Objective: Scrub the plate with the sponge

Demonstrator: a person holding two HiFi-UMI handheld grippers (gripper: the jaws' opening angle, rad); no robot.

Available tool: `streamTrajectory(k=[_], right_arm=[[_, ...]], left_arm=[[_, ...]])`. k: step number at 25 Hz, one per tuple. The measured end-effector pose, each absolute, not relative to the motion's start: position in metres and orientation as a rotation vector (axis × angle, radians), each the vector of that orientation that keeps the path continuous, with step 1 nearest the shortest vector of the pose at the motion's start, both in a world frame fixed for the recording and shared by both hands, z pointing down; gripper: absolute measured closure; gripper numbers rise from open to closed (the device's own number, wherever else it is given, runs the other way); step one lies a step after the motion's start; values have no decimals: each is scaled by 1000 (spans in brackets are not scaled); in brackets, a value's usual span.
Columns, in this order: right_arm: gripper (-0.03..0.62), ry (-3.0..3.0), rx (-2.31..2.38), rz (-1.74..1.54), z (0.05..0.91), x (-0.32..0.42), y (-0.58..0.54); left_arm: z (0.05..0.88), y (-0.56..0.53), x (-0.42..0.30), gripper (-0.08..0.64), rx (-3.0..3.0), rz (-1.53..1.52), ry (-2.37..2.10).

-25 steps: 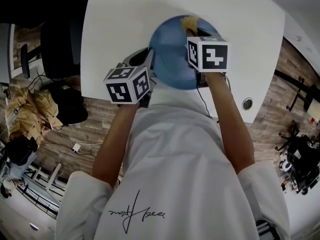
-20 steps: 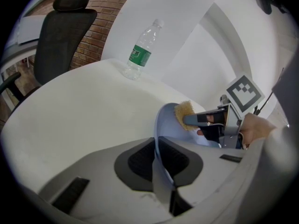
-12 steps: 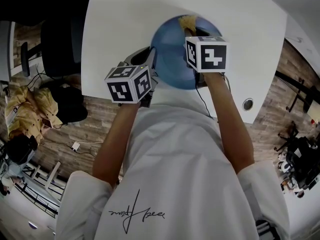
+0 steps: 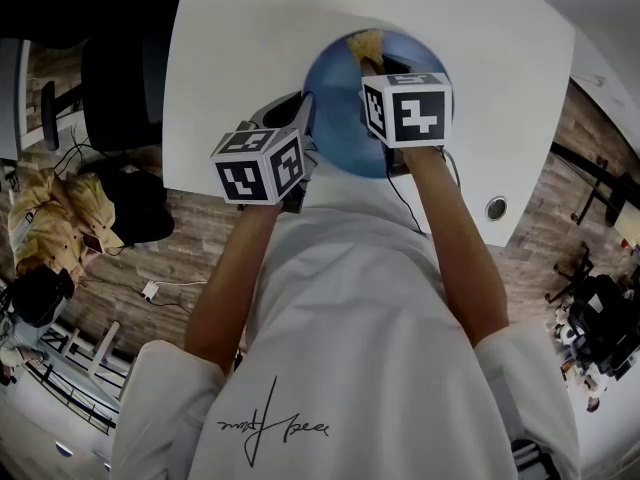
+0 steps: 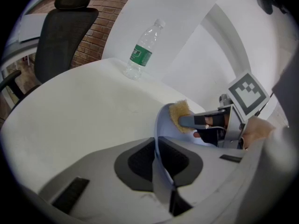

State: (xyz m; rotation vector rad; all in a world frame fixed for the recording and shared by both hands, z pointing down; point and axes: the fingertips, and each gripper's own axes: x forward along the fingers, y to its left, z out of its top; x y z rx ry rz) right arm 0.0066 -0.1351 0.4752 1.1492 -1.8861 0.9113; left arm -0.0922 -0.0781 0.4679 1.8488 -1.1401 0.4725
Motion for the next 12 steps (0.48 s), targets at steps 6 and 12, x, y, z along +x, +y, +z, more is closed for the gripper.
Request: streamTrajectory(k=[6,12], right_arm=[[548,-1902,1129,909,475,-4,-130],[548,-1914,1118,923,473,-7,-130]], left_arm=[[468,-77,-93,545,1843,470,-1141],[466,-79,-92,545,1838,461,-1143]])
